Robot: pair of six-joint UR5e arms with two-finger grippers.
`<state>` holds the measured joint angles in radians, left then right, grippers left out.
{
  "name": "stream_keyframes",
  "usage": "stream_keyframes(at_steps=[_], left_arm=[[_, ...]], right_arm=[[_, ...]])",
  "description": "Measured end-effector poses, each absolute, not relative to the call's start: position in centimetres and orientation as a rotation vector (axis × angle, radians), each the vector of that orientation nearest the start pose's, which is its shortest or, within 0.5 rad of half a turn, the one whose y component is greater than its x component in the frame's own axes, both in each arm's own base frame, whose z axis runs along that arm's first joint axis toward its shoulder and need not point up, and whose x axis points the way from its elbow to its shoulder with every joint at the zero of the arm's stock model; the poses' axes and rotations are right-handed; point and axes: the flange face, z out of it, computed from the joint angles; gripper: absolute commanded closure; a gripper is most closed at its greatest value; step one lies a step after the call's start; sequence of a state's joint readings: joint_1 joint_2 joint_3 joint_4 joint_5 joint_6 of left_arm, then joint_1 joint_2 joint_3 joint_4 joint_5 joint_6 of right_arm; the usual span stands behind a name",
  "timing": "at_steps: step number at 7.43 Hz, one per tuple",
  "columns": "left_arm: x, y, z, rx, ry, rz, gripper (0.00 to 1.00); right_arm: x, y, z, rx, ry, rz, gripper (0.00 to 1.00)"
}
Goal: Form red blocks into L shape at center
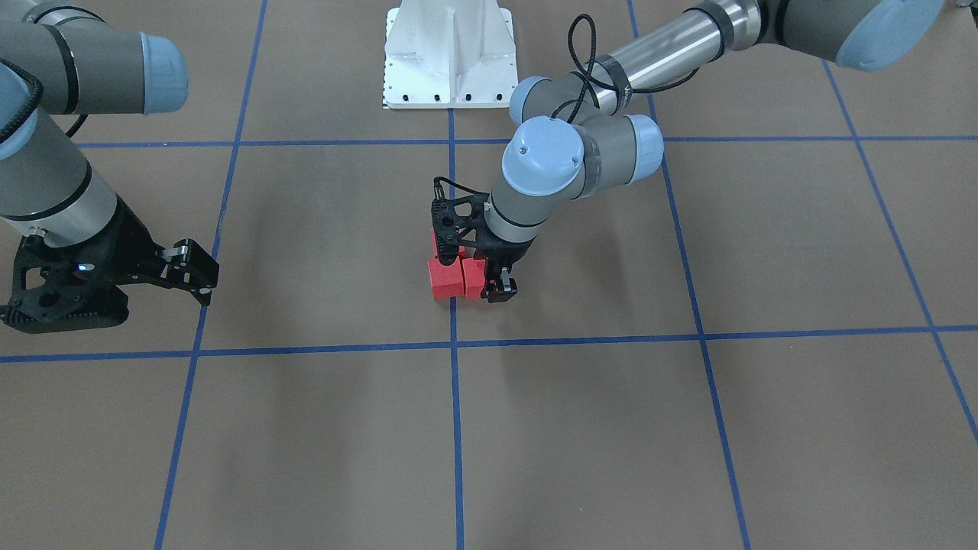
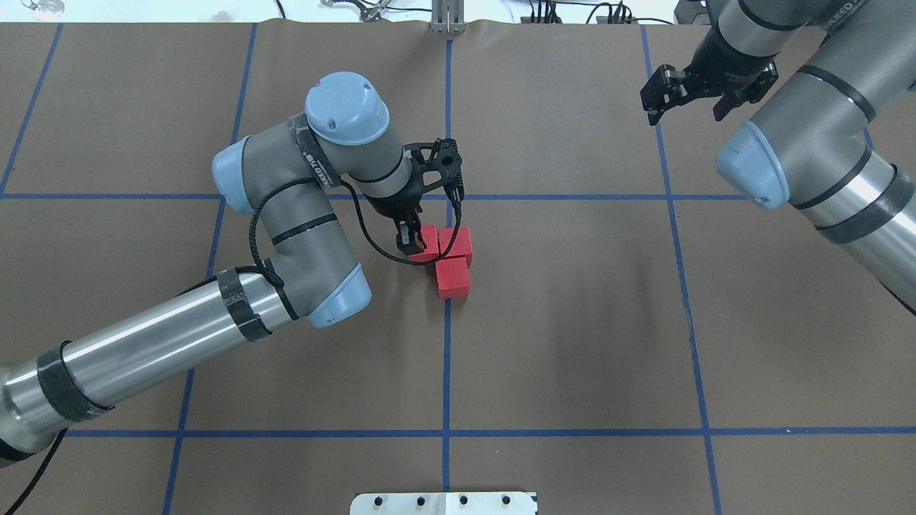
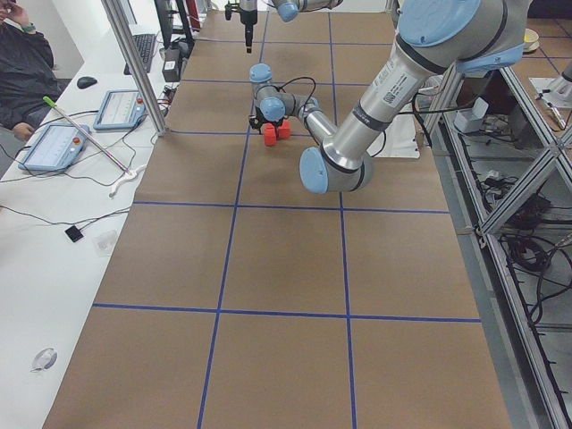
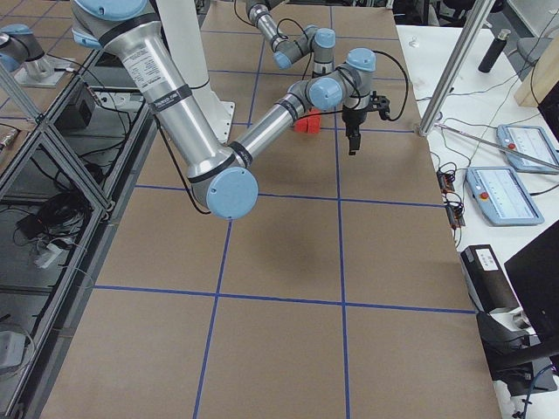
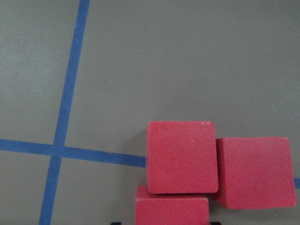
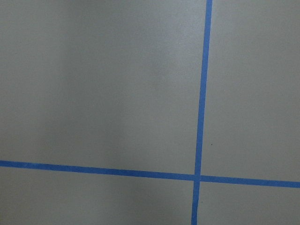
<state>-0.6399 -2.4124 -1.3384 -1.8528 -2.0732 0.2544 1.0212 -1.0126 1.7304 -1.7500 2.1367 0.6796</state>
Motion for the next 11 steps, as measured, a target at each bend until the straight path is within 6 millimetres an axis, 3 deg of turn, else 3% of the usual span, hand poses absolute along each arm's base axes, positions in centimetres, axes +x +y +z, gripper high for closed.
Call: stream_keyframes(at_steps=[4, 7, 8, 9, 11], left_arm=[[54.3, -52.7, 18.9, 0.738, 0.788, 1.289, 0.30], [50.6, -54.1, 17.8, 0.671, 0.746, 1.240, 0.31], [48.8, -55.4, 18.1, 0.644, 0.725, 1.210, 0.07], [46.6, -56.7, 19.5, 0.625, 0.702, 1.176, 0.01], [40.8, -59.2, 24.5, 0.597, 0.654, 1.102, 0.00]], right_arm=[[-27.2, -59.5, 28.6, 0.111, -0.753, -0.029, 0.01], [-27.2, -59.5, 28.6, 0.110, -0.753, -0.030, 0.01], [-27.1, -59.5, 28.6, 0.110, -0.753, -0.030, 0.01], [-27.1, -59.5, 28.6, 0.110, -0.753, -0.030, 0.01], [-26.5, -59.7, 28.8, 0.112, -0.751, -0.025, 0.01]])
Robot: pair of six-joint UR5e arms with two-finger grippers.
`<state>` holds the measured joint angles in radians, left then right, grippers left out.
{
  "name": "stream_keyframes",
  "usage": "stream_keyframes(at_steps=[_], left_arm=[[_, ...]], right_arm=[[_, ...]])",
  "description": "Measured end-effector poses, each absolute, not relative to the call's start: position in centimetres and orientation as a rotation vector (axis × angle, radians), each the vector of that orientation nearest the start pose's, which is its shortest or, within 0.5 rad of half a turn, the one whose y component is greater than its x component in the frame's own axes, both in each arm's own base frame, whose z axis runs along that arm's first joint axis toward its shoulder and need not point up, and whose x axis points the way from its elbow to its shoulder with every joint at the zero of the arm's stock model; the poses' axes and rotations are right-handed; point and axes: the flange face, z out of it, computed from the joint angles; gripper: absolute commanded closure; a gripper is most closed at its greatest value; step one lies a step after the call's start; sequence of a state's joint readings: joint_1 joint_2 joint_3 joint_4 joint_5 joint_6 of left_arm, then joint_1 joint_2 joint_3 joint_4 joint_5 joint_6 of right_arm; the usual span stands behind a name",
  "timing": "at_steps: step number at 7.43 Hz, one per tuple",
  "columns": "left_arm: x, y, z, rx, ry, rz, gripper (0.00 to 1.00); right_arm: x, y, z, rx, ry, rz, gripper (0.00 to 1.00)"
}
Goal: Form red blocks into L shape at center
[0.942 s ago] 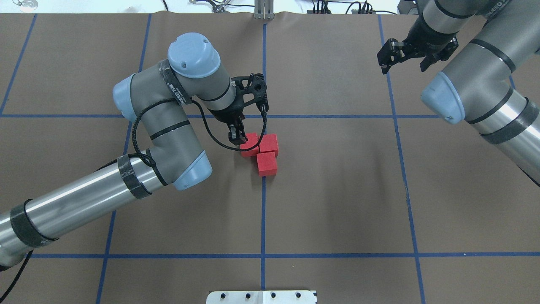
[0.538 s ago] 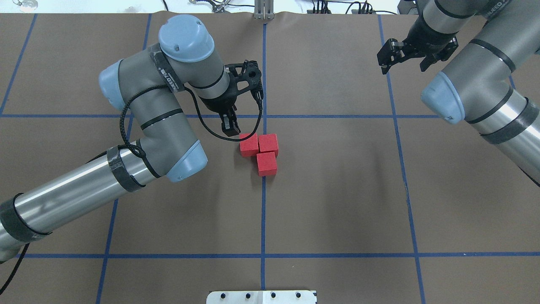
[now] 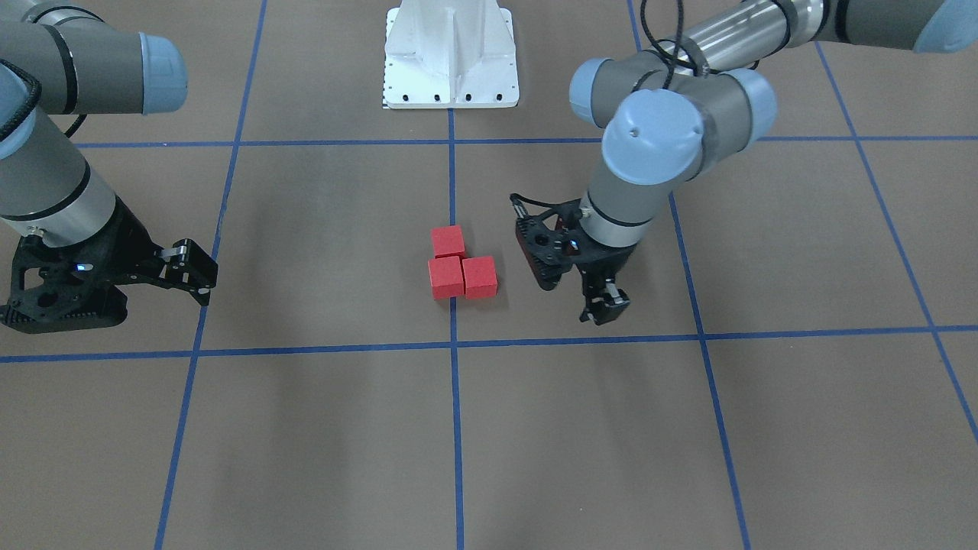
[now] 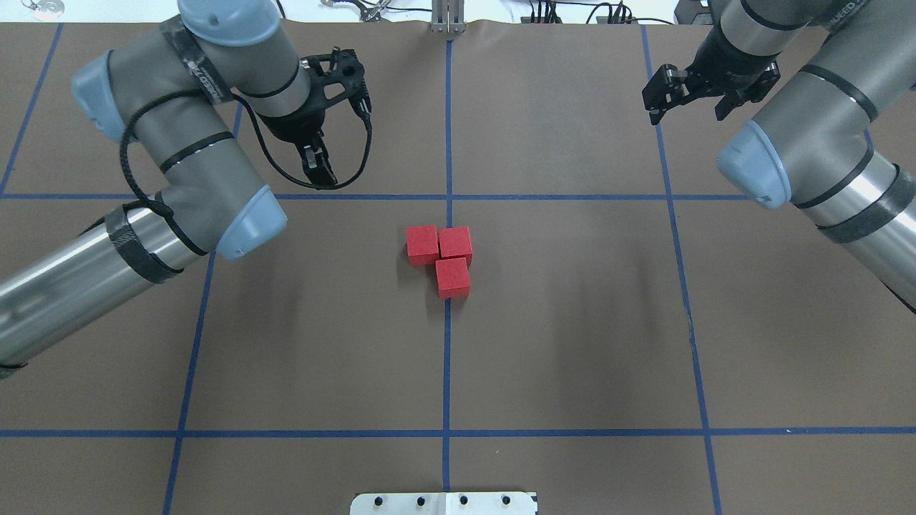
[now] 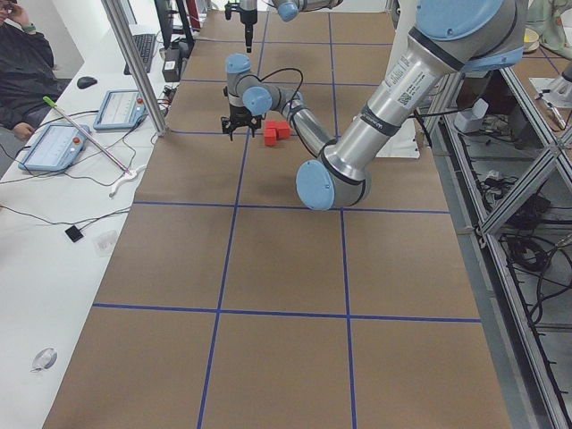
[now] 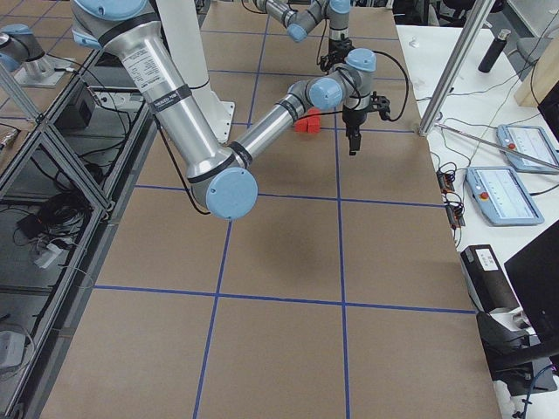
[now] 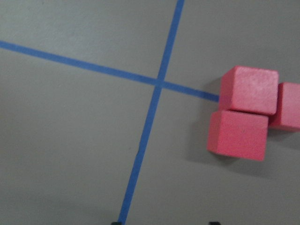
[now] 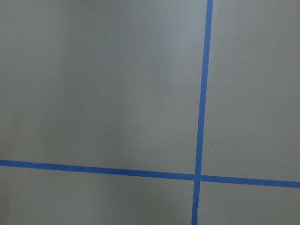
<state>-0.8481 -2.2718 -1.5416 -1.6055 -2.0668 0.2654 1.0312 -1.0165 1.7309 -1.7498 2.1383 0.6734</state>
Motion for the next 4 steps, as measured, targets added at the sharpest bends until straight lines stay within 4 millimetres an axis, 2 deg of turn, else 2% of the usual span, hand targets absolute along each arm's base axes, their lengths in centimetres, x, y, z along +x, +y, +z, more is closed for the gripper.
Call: stream_keyframes(at_steps=[1, 2, 3, 4], left_arm=[[37.0, -59.9, 28.7, 0.565, 0.629, 1.048, 0.00], [31.6, -59.8, 34.1, 0.530, 0.603, 0.971, 0.00], [25.7, -59.5, 38.4, 0.512, 0.576, 0.904, 0.00], [20.8, -59.3, 41.5, 0.503, 0.552, 0.854, 0.00]], right_arm=[[-25.6, -60.0, 28.9, 0.115, -0.753, -0.017, 0.01], [-24.6, -60.4, 29.1, 0.117, -0.757, -0.011, 0.01], [-23.5, -60.7, 29.4, 0.124, -0.755, -0.021, 0.01], [-21.8, -61.1, 30.4, 0.134, -0.746, -0.047, 0.01]])
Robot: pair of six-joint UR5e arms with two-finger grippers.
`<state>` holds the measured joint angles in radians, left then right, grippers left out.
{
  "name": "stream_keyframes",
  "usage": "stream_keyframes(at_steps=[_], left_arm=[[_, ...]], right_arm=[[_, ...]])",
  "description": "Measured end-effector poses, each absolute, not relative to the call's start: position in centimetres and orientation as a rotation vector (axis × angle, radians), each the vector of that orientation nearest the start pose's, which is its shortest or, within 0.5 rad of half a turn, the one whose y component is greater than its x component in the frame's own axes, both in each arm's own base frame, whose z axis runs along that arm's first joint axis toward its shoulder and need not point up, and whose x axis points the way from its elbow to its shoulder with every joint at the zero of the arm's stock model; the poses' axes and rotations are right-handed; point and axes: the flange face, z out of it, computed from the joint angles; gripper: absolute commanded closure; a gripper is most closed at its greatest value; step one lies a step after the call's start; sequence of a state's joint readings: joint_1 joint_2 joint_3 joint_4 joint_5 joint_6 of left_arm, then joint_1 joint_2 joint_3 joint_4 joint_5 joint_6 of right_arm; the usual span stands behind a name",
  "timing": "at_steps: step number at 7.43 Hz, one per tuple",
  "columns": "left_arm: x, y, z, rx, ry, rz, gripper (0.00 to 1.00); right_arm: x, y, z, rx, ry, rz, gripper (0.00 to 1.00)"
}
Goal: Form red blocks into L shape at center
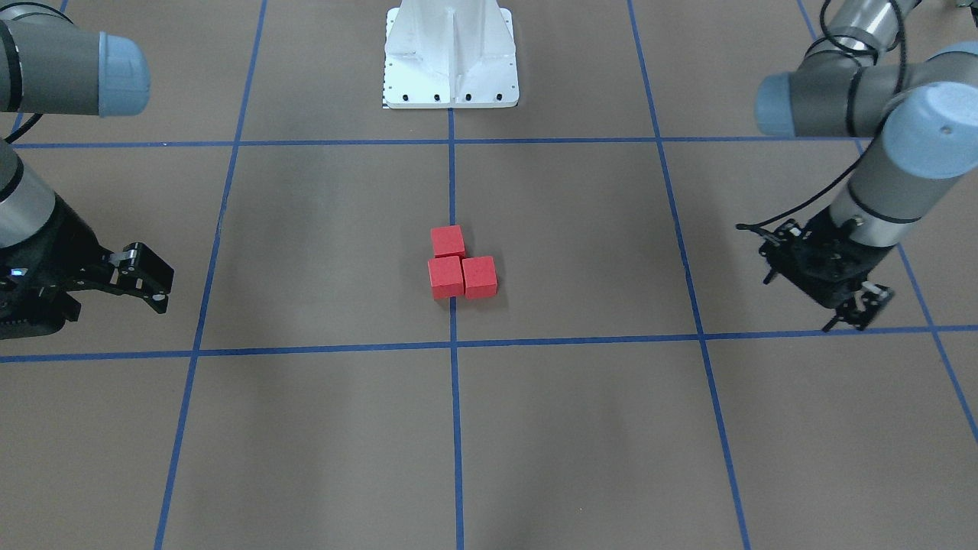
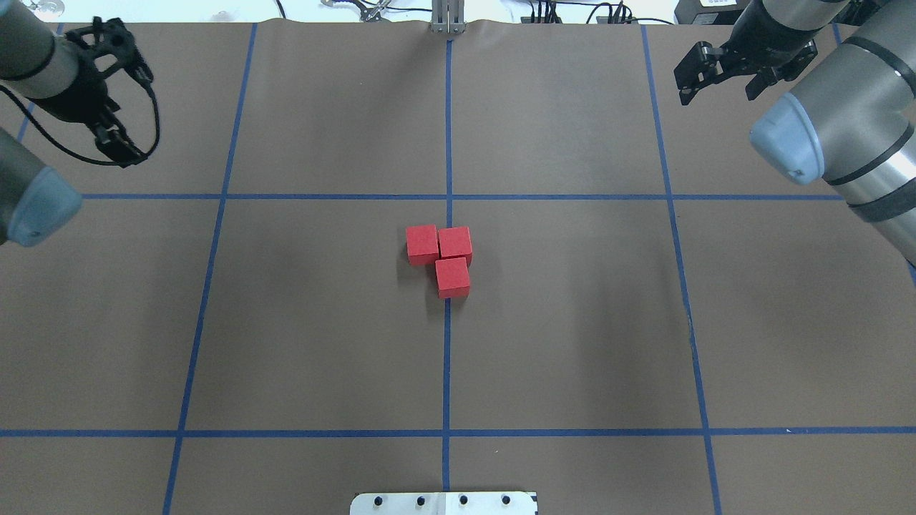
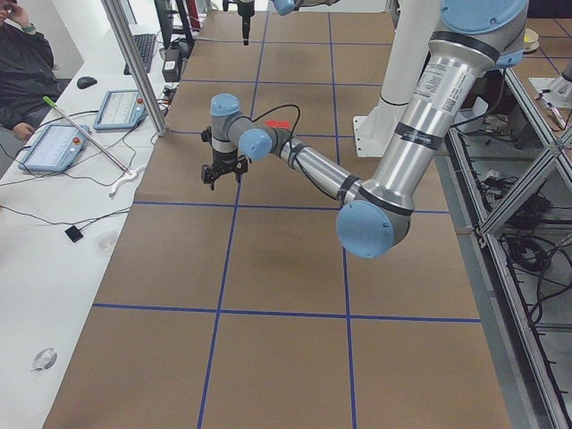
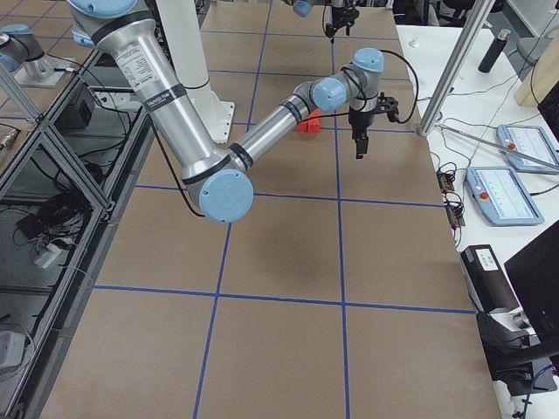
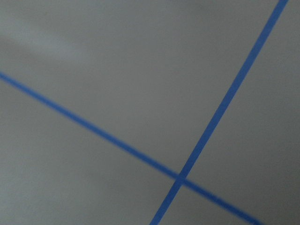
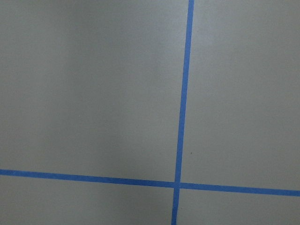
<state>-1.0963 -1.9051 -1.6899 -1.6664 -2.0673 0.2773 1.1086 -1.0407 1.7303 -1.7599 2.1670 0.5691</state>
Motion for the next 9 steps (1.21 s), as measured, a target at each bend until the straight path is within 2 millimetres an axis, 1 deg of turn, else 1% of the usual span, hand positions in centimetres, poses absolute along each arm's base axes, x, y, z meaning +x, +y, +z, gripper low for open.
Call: stream_keyframes(at_steps=[1, 2, 3, 4, 5, 6, 7, 8, 9], left_arm=[[16.9, -59.3, 43.6, 0.493, 0.533, 0.807, 0.00], [13.2, -59.7, 45.2, 0.474, 0.524, 0.745, 0.00], [10.0, -60.3, 46.8, 0.430, 0.530, 0.672, 0.00], [7.5, -60.8, 48.2, 0.378, 0.549, 0.597, 0.00], [6.1, -60.7, 49.0, 0.332, 0.596, 0.507, 0.00], [4.9, -60.3, 49.7, 0.294, 0.660, 0.421, 0.00], [3.7, -59.5, 50.7, 0.265, 0.709, 0.367, 0.00], [3.0, -58.2, 52.6, 0.234, 0.729, 0.337, 0.00], [2.7, -57.1, 54.4, 0.203, 0.733, 0.320, 0.00]], right_arm=[[-19.6, -61.5, 32.2, 0.138, -0.742, -0.076, 0.01], [-16.7, -61.6, 34.5, 0.136, -0.745, -0.105, 0.01], [-13.6, -61.4, 37.1, 0.131, -0.752, -0.129, 0.01], [-10.3, -60.8, 40.2, 0.123, -0.759, -0.145, 0.01], [-7.5, -59.8, 43.3, 0.108, -0.761, -0.142, 0.01], [-5.7, -58.8, 45.5, 0.099, -0.761, -0.131, 0.01], [-4.5, -58.0, 47.3, 0.094, -0.759, -0.121, 0.01], [-2.9, -56.9, 49.4, 0.094, -0.757, -0.097, 0.01], [-1.3, -55.9, 51.1, 0.104, -0.758, -0.071, 0.01]])
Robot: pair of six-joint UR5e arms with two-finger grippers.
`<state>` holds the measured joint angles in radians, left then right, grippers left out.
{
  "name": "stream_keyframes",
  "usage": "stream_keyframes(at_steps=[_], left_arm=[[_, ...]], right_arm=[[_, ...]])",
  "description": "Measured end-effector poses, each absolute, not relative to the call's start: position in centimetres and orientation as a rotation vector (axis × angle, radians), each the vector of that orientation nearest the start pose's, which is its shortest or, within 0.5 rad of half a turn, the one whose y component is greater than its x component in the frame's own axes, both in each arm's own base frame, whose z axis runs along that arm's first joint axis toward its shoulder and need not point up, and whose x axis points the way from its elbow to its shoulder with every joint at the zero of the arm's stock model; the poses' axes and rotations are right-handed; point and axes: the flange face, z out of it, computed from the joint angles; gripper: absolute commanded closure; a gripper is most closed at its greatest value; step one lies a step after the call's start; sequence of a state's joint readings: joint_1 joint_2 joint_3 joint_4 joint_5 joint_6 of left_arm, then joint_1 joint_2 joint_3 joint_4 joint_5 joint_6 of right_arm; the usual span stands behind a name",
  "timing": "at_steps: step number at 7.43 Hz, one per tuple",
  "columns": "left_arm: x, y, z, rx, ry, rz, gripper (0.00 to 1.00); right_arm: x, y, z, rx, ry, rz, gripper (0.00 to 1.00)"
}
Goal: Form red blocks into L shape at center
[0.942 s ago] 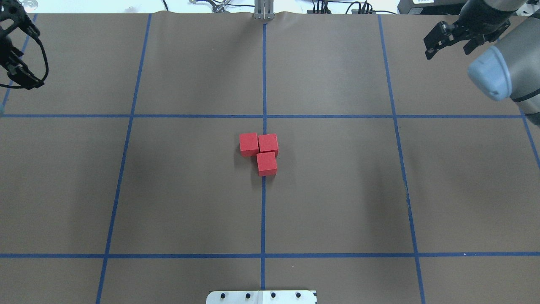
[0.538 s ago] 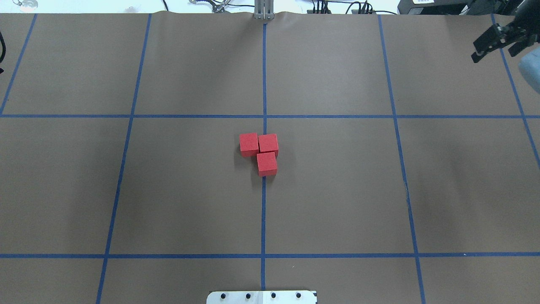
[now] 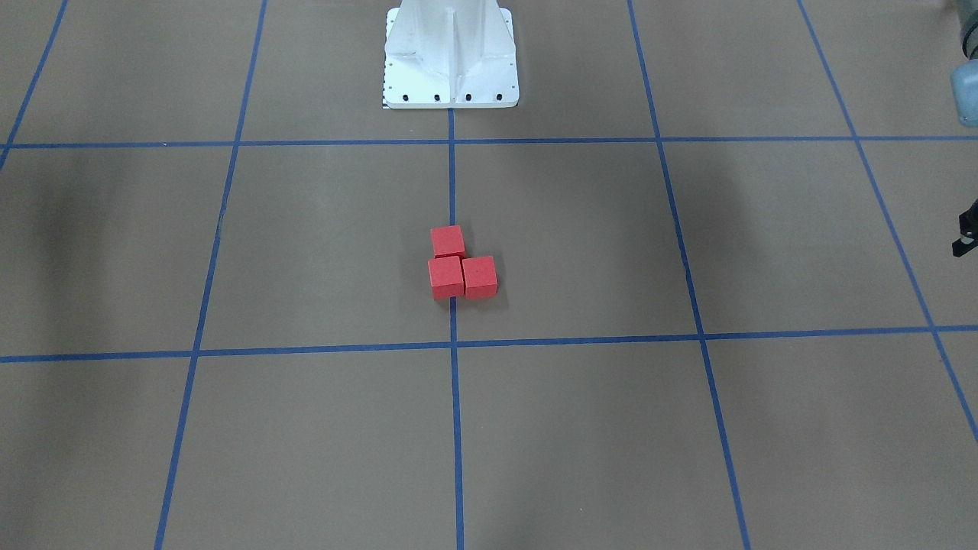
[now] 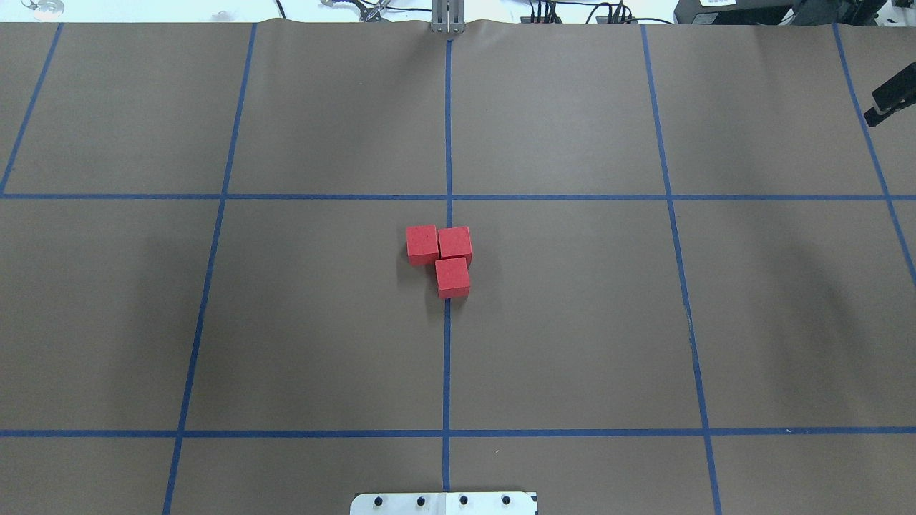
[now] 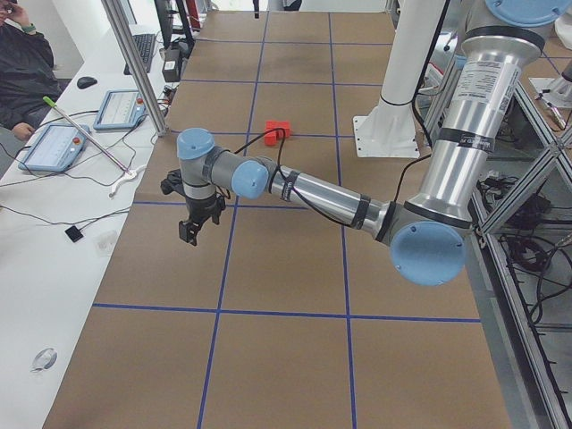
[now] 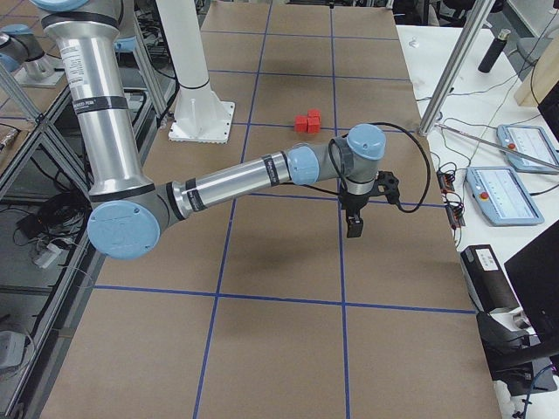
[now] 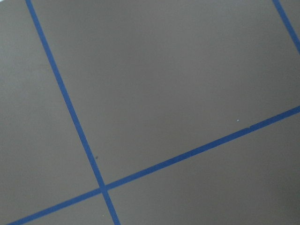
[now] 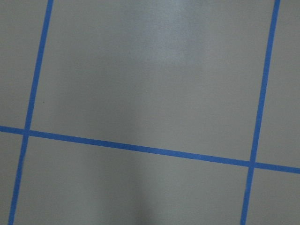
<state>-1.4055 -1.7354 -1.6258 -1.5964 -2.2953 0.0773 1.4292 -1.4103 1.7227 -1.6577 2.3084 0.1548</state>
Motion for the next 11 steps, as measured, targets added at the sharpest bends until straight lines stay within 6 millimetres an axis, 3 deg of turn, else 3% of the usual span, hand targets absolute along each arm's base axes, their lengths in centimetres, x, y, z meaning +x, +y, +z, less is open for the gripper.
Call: stream_keyframes(at_steps=[2, 5, 7, 11], left_arm=[[1.5, -55.9, 56.8, 0.155, 0.766, 0.274, 0.00], [-4.8, -54.6, 59.0, 0.114, 0.801, 0.130, 0.00], [-6.4, -53.5, 60.6, 0.092, 0.778, 0.092, 0.00], [-8.5, -52.1, 62.4, 0.074, 0.760, 0.042, 0.00]], right_arm=[[0.1, -54.5, 54.5, 0.074, -0.756, -0.027, 0.01], [1.1, -52.8, 57.7, 0.023, -0.772, 0.011, 0.01], [2.3, -50.1, 60.1, -0.015, -0.807, 0.045, 0.01], [3.3, -49.0, 60.8, -0.018, -0.809, 0.069, 0.01]])
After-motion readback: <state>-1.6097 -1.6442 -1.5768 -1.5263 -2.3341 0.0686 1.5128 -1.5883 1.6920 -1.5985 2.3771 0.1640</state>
